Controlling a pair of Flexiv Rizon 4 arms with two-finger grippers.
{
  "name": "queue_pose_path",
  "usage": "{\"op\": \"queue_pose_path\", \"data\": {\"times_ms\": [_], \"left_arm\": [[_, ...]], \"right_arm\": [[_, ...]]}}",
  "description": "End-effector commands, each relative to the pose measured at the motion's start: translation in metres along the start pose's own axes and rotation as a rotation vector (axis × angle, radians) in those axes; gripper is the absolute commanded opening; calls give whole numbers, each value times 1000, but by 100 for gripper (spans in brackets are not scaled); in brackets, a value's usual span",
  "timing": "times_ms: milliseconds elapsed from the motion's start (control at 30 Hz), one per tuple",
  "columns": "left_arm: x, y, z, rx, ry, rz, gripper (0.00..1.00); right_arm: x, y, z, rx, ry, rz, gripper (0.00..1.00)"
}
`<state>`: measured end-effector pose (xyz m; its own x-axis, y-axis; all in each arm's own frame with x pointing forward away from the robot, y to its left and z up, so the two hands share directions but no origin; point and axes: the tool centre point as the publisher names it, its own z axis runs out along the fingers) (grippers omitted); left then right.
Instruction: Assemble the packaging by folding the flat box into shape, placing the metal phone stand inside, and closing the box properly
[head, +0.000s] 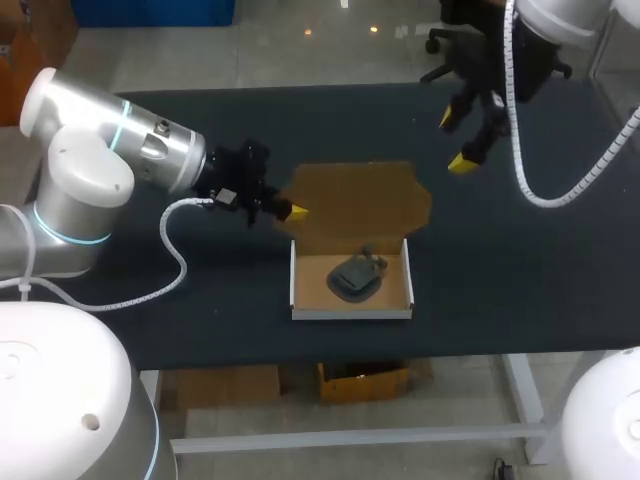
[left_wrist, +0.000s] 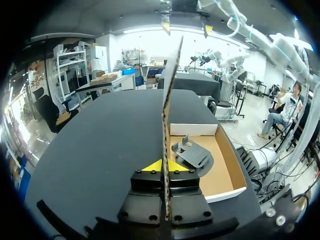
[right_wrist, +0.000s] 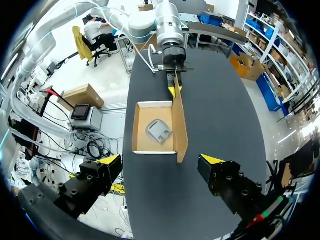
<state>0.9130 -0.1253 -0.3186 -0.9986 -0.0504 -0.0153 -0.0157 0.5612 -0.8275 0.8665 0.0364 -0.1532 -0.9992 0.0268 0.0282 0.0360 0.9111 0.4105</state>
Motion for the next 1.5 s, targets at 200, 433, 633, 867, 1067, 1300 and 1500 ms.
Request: {"op": "queue_pose_path", "data": {"times_ms": [200,433,633,867,1067,1300,1500], "left_arm": [[1,1,1,1,0,1,0],[1,1,1,1,0,1,0],[1,1,1,1,0,1,0],[1,1,1,1,0,1,0],[1,1,1,1,0,1,0],[1,1,1,1,0,1,0],[1,1,1,1,0,1,0]], "right_arm": [[-11,20,6,32,-2,29,100],[-20,37,16,39,-4,16,100],[-30,48,26,63,3,13,100],[-41,58,33,110,15,38,100],[-46,66,43,146,28,27,100],[-52,71,50,164,52,3,100],[-62,77,52,199,58,-9,100]]}}
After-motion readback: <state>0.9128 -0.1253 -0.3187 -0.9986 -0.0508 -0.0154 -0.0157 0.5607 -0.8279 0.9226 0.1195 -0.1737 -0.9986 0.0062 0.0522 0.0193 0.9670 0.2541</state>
